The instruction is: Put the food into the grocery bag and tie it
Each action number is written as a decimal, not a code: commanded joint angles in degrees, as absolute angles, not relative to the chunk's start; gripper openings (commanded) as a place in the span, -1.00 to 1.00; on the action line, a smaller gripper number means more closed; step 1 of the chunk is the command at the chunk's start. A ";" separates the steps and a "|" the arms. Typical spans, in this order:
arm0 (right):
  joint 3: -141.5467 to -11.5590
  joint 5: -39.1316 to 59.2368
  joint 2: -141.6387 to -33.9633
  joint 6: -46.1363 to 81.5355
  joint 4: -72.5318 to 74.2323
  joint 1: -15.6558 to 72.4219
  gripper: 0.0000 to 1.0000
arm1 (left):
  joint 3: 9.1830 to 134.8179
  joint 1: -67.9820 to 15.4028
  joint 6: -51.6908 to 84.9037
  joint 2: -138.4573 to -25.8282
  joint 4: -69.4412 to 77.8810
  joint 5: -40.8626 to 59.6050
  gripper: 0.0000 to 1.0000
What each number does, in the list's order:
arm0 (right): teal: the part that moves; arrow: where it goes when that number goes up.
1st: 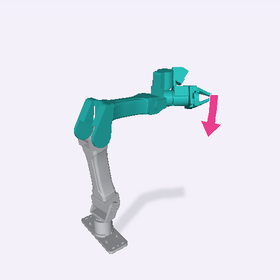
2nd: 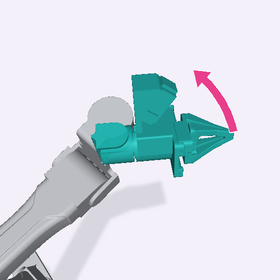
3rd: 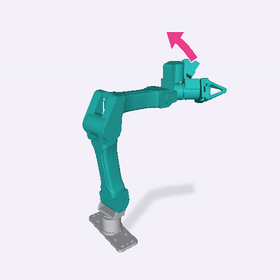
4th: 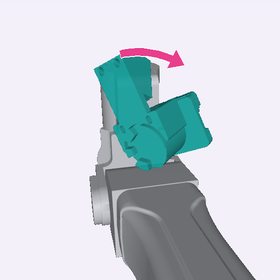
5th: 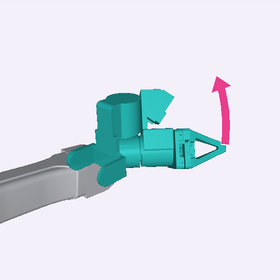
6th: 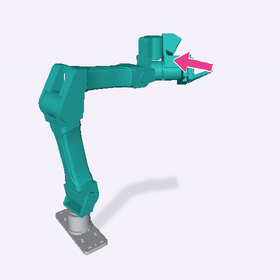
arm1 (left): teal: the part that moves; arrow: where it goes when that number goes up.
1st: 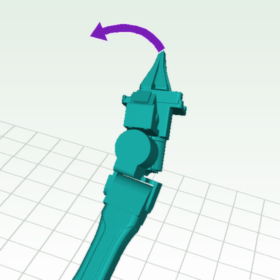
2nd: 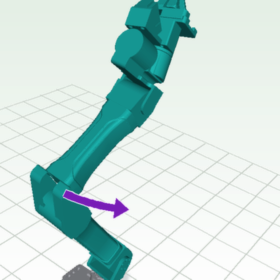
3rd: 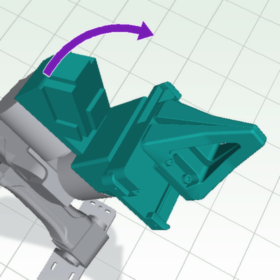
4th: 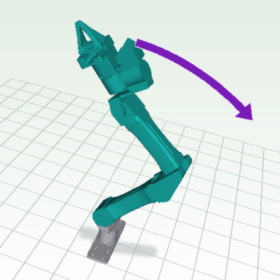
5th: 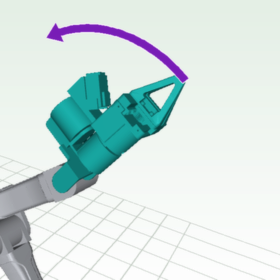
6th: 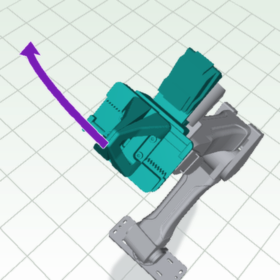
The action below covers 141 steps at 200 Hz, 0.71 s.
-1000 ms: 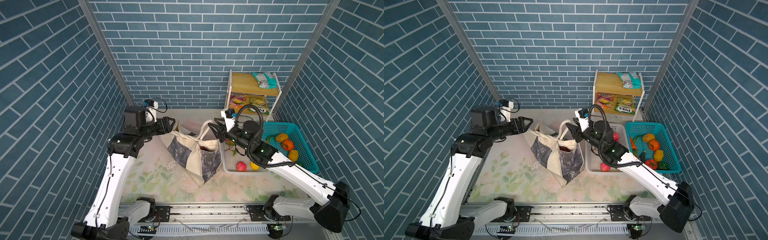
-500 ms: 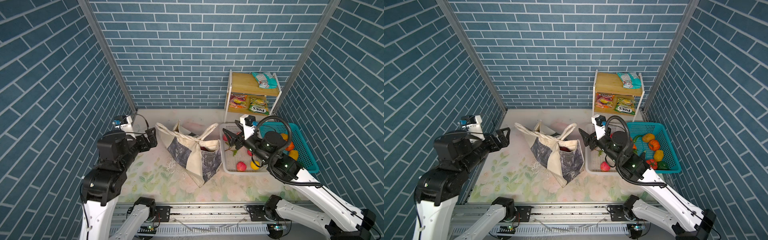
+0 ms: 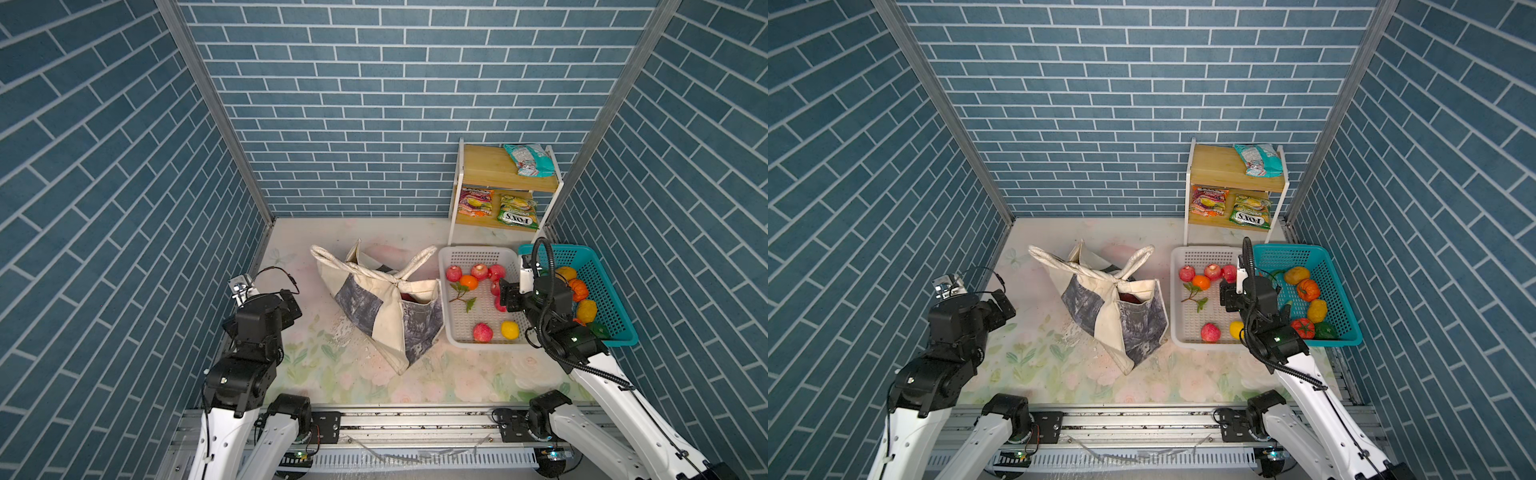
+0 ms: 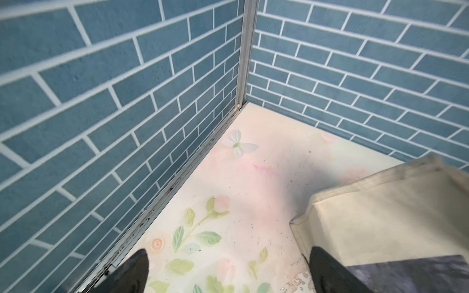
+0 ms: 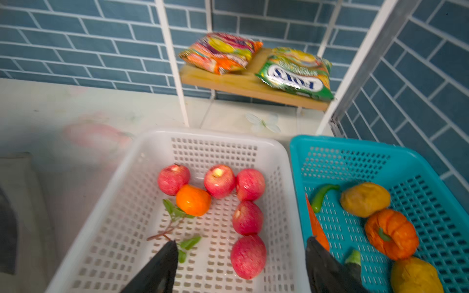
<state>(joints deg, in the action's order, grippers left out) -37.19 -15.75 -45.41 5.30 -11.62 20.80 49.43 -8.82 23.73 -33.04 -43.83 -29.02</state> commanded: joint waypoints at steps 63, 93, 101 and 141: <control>-17.73 -20.76 -52.74 6.97 26.85 6.68 0.66 | 31.34 -7.38 27.28 -35.89 -22.63 -36.17 0.99; -15.19 -22.23 -64.45 5.91 40.39 4.29 0.73 | 27.02 -7.47 22.96 -38.90 -13.23 -38.77 0.99; -15.18 -21.95 -67.47 5.81 43.00 3.76 0.75 | 26.11 -7.47 22.02 -39.75 -10.91 -39.29 0.99; -14.46 -18.85 -77.51 4.62 55.51 1.15 0.86 | 20.70 -7.47 17.99 -44.56 2.36 -38.91 0.99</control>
<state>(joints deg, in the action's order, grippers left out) -15.99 -20.01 -73.12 5.91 47.18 2.87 23.73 -7.75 21.89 -42.44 -9.54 -37.82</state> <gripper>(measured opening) 0.920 0.993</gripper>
